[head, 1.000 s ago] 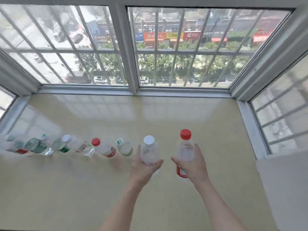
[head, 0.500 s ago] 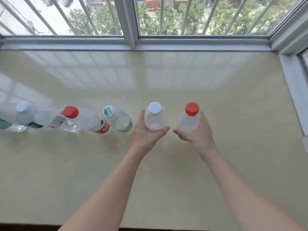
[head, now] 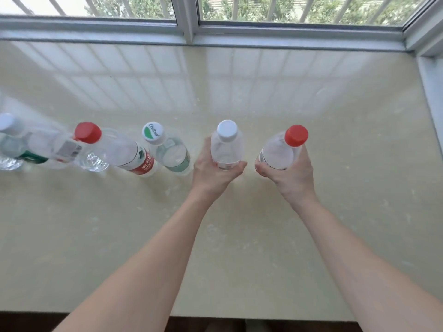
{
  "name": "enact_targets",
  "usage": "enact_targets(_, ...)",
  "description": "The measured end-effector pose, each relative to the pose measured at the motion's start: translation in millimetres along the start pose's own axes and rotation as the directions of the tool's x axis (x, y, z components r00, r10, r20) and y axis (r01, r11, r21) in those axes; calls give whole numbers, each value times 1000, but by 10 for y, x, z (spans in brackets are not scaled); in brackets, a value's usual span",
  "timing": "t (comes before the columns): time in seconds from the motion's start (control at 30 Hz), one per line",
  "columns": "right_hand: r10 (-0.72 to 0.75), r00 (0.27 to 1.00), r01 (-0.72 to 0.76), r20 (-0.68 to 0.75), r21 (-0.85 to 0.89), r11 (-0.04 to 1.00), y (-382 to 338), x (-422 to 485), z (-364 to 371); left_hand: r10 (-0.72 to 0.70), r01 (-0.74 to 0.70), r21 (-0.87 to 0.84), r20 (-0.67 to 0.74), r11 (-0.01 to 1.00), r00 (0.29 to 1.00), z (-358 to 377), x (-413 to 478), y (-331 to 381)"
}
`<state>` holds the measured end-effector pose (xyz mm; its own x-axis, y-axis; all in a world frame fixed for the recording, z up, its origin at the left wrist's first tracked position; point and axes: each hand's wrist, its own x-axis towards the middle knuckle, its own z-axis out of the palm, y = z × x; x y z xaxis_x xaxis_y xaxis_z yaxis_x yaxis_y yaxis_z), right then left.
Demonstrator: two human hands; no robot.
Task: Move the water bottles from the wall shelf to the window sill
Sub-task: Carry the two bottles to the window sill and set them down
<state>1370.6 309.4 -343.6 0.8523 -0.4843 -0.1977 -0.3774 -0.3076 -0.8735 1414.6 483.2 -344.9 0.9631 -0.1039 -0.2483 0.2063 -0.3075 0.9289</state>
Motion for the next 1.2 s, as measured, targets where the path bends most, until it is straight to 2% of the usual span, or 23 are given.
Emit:
enact_targets(0.53,-7,1000,8,-26,43,999,135,15,39,22,-19,22,-143,1000,989,157,-76,-28)
enact_targets(0.9,2,997,-7,80,57,998,127,-1,-122,-17,21,33,-139,999,990,52,-184,-47)
enact_targets(1.2,-89,993,89,81,12,996,-163,-63,-314,107,-75,175,-179,982,978,-41,-212,323)
